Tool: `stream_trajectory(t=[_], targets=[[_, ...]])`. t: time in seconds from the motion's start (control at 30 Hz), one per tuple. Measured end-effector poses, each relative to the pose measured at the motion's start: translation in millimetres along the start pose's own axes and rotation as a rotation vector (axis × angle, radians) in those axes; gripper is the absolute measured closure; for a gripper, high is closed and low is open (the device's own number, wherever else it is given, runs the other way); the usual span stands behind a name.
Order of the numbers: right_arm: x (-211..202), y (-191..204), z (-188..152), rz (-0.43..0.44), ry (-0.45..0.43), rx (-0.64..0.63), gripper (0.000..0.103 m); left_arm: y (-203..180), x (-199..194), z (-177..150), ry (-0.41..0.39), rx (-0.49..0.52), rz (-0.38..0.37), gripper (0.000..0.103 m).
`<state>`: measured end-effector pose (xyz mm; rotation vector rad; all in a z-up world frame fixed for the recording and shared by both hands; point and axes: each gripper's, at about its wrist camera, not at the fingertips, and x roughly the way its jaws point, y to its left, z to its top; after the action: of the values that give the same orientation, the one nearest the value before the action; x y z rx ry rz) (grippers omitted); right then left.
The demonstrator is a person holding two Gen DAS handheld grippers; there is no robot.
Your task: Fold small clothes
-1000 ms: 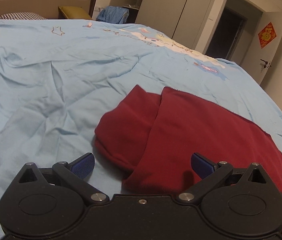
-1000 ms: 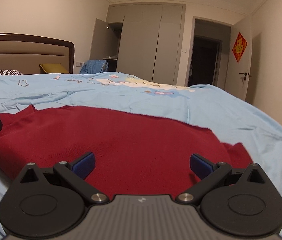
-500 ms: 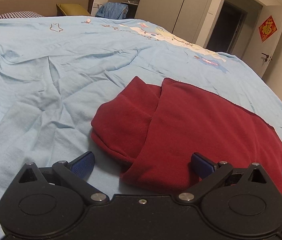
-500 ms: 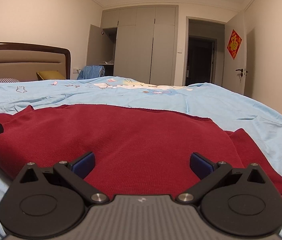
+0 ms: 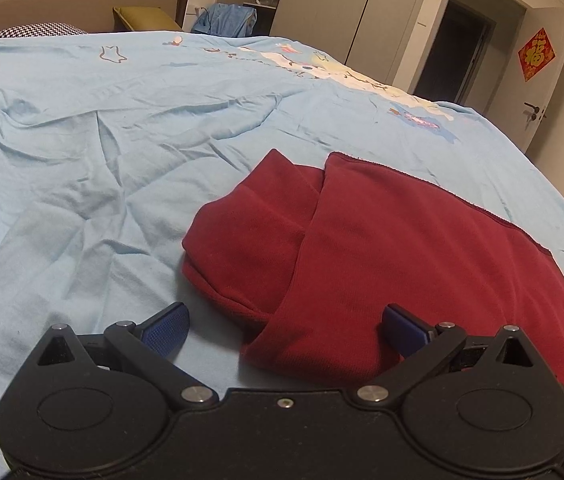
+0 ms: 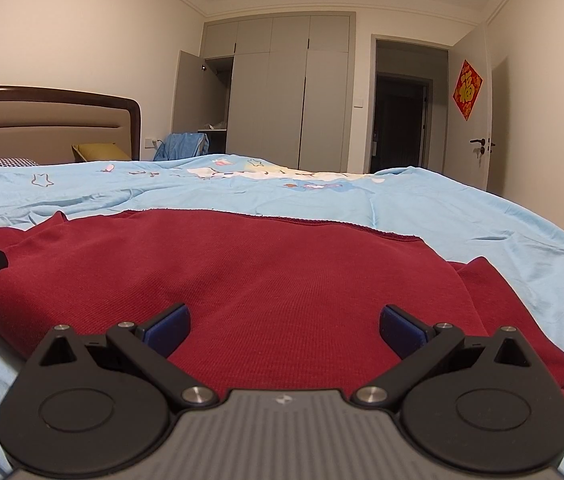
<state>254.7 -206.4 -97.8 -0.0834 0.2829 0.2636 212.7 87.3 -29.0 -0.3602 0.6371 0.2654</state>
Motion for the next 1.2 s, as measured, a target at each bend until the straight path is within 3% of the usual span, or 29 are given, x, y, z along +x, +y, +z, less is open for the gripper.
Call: stream_trajectory(t=[0.5, 0.57, 0.7, 0.83, 0.93, 1.07, 1.2], targets=[[0, -1, -1, 0.001, 0.000, 0.000, 0.000, 5, -15, -6, 0.004, -0.010, -0.002, 0.001], [1, -1, -1, 0.000, -0.001, 0.000, 0.000, 10, -20, -8, 0.027, -0.041, -0.060, 0.001], [1, -1, -1, 0.000, -0.001, 0.000, 0.000, 20, -22, -13, 0.060, -0.132, -0.244, 0.001], [1, -1, -1, 0.001, -0.001, 0.000, 0.000, 22, -10, -13, 0.078, -0.219, -0.323, 0.001], [1, -1, -1, 0.001, -0.001, 0.000, 0.000, 20, 0, -12, 0.063, -0.249, -0.323, 0.002], [1, -1, -2, 0.001, 0.000, 0.000, 0.000, 19, 11, -6, 0.044, -0.289, -0.267, 0.009], [1, -2, -2, 0.001, -0.001, 0.000, 0.000, 14, 12, -3, 0.038, -0.250, -0.242, 0.010]])
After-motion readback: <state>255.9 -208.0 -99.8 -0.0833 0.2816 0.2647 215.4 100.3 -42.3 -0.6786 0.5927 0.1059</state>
